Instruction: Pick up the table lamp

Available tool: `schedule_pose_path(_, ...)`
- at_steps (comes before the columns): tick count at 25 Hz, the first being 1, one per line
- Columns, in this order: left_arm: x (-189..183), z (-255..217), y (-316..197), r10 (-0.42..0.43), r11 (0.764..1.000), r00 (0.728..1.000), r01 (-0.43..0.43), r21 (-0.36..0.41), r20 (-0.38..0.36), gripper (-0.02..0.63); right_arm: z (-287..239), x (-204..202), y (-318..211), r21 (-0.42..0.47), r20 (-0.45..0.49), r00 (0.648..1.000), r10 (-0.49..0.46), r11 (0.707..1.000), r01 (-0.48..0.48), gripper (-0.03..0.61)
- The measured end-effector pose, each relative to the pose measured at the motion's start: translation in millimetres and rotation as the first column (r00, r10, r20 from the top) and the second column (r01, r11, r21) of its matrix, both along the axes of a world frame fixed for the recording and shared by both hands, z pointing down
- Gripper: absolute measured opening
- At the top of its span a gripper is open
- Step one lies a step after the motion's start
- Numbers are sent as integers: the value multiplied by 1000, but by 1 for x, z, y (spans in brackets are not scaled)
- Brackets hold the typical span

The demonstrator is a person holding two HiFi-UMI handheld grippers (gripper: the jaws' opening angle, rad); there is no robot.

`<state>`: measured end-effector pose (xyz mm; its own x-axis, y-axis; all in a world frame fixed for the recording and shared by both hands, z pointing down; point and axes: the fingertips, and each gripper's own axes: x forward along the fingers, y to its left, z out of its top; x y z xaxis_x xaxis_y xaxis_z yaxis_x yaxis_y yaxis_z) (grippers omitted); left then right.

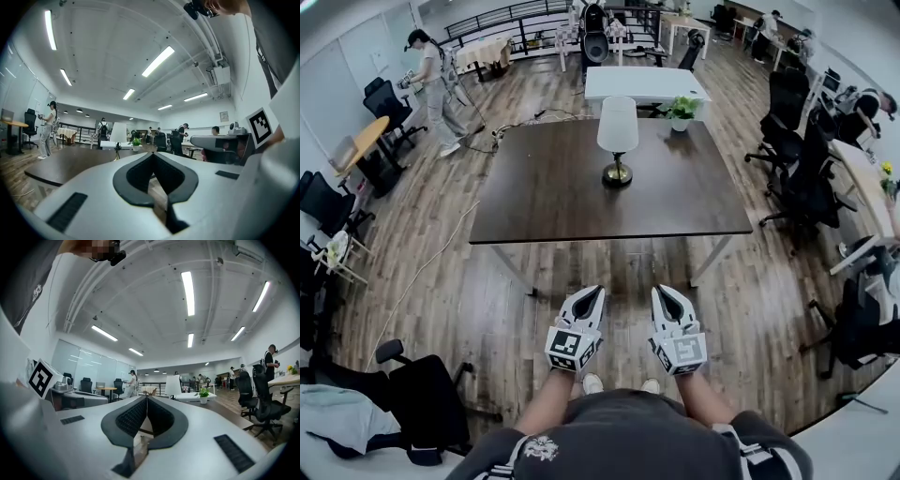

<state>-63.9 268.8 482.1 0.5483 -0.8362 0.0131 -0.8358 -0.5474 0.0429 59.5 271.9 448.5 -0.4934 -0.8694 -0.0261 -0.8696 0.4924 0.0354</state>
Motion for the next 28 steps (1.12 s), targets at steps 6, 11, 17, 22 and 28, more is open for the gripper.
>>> schedule_pose_path(6, -28, -11, -11, 33, 999, 999, -33, 27, 1, 7, 0, -29, -8, 11, -5, 998, 55, 998, -55, 25)
schedule_pose_path(11, -35, -6, -17, 70, 997, 997, -71, 26, 28, 6, 3, -38, -7, 0, -21, 996, 86, 996, -86, 25)
schedule_pose_path(17, -34, 2, -29, 80, 997, 996, -81, 11, 33, 7, 9, -44, -21, -12, -37, 996, 78, 997, -79, 25)
schedule_pose_path(22, -27, -4, -60, 70, 997, 997, -71, 16, 38, 7, 6, -34, -56, -8, -32, 997, 66, 998, -66, 25)
schedule_pose_path(28, -10, -1, -108, 59, 998, 996, -59, 8, 61, 6, 8, -26, -103, -7, -19, 1000, 23, 1000, -23, 25)
